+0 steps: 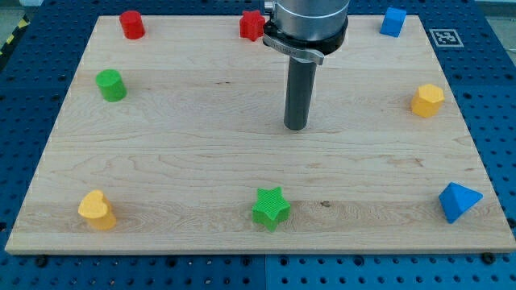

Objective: Push the green star towards the blue triangle

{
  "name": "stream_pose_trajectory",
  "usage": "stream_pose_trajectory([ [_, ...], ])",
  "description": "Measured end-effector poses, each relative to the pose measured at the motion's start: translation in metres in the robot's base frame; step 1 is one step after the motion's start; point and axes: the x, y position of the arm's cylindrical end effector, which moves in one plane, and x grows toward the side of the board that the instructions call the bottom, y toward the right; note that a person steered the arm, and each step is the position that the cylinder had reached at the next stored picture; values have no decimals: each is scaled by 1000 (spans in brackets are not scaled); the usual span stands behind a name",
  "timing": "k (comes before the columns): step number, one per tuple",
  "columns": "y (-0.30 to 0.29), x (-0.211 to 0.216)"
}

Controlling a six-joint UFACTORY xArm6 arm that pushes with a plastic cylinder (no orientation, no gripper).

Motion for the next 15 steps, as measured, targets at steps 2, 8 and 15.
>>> stream_pose_trajectory([
  [2,0,0],
  [8,-109,122],
  [15,-81,173],
])
